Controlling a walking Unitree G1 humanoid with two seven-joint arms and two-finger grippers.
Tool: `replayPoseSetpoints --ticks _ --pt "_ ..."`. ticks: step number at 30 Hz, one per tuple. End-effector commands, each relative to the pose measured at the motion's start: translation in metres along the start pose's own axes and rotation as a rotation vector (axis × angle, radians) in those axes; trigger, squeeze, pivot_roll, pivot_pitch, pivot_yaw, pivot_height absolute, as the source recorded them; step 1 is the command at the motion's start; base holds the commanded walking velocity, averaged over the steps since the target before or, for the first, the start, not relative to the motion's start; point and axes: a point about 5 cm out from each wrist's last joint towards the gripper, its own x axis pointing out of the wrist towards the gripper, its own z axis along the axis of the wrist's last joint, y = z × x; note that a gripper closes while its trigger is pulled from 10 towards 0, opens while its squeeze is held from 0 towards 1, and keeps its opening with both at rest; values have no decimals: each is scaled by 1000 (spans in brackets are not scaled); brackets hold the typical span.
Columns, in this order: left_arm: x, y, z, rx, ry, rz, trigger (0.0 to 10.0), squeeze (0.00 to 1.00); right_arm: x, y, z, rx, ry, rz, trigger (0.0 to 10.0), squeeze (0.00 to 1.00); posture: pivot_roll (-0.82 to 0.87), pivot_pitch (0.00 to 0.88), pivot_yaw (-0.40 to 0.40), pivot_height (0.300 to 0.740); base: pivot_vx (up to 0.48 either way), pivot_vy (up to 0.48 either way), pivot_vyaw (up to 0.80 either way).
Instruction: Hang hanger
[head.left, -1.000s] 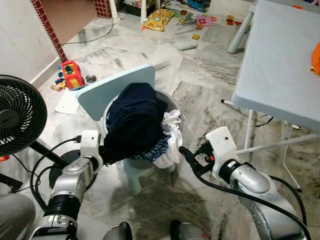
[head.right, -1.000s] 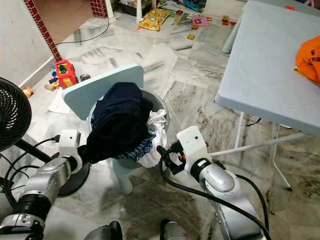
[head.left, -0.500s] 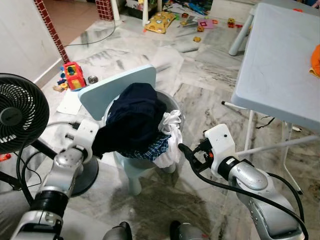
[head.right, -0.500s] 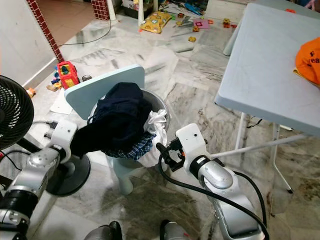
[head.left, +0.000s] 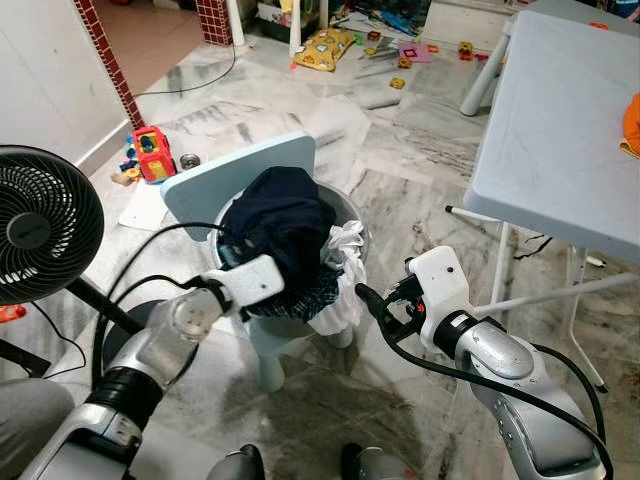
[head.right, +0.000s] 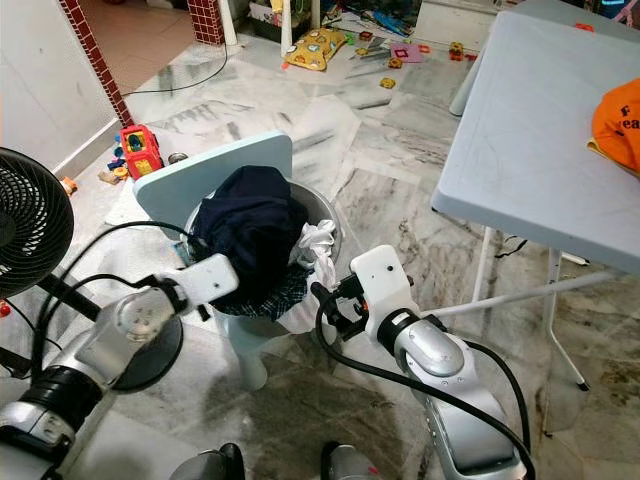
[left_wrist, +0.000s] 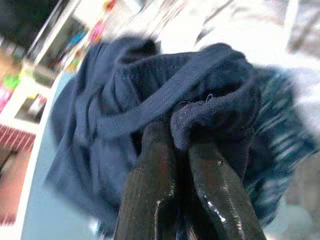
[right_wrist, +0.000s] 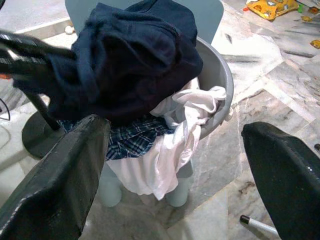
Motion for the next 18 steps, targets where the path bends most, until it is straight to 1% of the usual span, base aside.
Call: replayPoseSetpoints --ticks 1,2,3,5,7,8,9,10,11,12,13,14,15,16,18 --pt "1 -7 -2 19 0 -49 0 0 0 -1 -1 -3 2 -9 10000 0 -176 150 4 740 0 0 0" --pt "3 -11 -3 17 2 -69 0 0 0 0 -1 -2 0 -10 10000 0 -180 150 4 740 0 0 0" --pt "4 -11 -4 14 11 -69 0 0 0 0 -1 -3 -1 -11 10000 0 -180 150 4 740 0 0 0" --pt "4 -8 -9 -22 33 -35 0 0 -1 -1 -1 -3 -1 -14 10000 0 -181 150 3 740 0 0 0" --pt "4 -7 -10 -24 35 -29 0 0 -1 -1 -1 -3 -1 -14 10000 0 -181 150 3 740 0 0 0" --pt "3 -5 -13 -42 50 -14 0 0 -1 -1 -1 -4 -1 -15 10000 0 -181 150 1 740 0 0 0" --pt "2 -2 -17 -91 70 13 1765 0 -1 -2 -1 -4 0 -15 10000 0 -179 150 -2 740 0 0 0" --pt "2 1 -22 -148 90 42 1765 0 0 -2 -1 -5 0 -16 10000 0 -179 150 -2 740 0 0 0" --pt "1 3 -25 -166 104 59 10000 0 0 -2 -1 -5 -1 -15 10000 0 -178 149 -4 740 0 0 0" --pt "0 5 -27 -173 114 70 10000 0 0 -2 -1 -5 -1 -14 10000 0 -178 149 -4 740 0 0 0" --pt "-1 7 -29 -215 117 80 10000 0 1 -1 -1 -5 -2 -11 10000 0 -175 149 -5 740 0 0 0" --pt "-2 9 -30 -261 111 97 10000 1000 1 -1 0 -6 -3 -9 10000 0 -172 148 -6 740 0 0 0" --pt "-3 12 -30 -299 102 113 10000 1000 1 -1 0 -6 -4 -8 10000 0 -171 147 -6 740 0 0 0" --pt "-5 15 -30 -312 98 124 10000 1000 2 -1 0 -6 -5 -7 10000 0 -170 145 -6 740 0 0 0" --pt "-6 16 -31 -306 98 124 10000 1000 2 -1 0 -7 -6 -6 10000 0 -170 144 -6 740 0 0 0"
